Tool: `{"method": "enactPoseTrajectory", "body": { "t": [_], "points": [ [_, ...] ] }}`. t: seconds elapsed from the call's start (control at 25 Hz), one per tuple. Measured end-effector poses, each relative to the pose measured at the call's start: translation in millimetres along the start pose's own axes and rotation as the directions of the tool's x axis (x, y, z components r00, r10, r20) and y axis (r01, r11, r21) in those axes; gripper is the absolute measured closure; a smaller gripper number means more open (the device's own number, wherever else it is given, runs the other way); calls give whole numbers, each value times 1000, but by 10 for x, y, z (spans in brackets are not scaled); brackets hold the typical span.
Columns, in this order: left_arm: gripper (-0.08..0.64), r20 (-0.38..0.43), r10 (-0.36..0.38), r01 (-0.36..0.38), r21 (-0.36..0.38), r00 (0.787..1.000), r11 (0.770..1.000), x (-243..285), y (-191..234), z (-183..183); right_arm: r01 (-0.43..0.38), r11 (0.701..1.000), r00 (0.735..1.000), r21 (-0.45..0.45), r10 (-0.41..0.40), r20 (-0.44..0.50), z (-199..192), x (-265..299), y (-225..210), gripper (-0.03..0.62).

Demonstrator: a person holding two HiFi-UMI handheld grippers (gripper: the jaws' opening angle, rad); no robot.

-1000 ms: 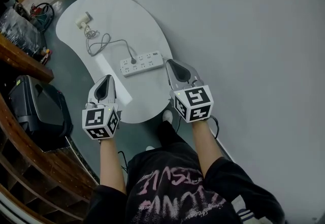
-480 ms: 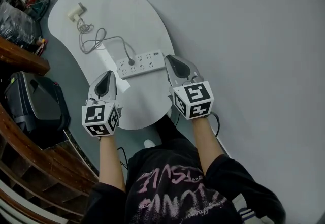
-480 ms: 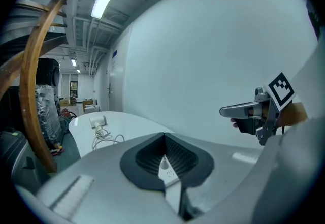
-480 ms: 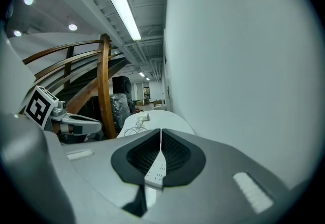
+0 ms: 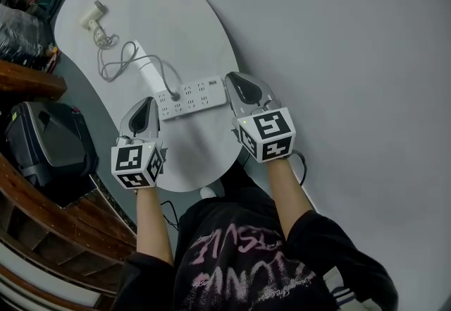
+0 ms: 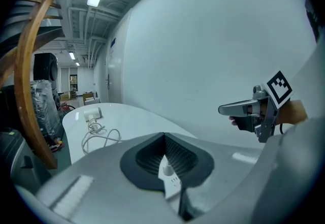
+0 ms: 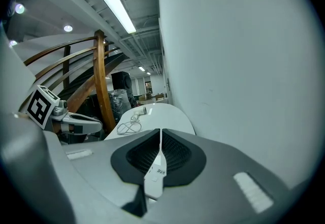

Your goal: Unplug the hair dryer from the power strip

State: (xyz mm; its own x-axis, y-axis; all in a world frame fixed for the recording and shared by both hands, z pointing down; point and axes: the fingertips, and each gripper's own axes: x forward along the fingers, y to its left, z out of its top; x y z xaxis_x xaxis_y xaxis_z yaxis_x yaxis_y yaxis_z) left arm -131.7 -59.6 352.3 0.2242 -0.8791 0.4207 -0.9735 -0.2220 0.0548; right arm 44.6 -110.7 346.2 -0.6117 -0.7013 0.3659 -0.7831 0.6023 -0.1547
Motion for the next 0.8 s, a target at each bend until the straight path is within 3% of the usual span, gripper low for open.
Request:
{"method": "enactPoseTrajectory", "body": {
  "t": [0.8],
  "points": [
    [558,-36,102,-102,-8,994,995,329,130,162,-164,987,984,-4,163,-68,27,543,-146,558]
  ]
}}
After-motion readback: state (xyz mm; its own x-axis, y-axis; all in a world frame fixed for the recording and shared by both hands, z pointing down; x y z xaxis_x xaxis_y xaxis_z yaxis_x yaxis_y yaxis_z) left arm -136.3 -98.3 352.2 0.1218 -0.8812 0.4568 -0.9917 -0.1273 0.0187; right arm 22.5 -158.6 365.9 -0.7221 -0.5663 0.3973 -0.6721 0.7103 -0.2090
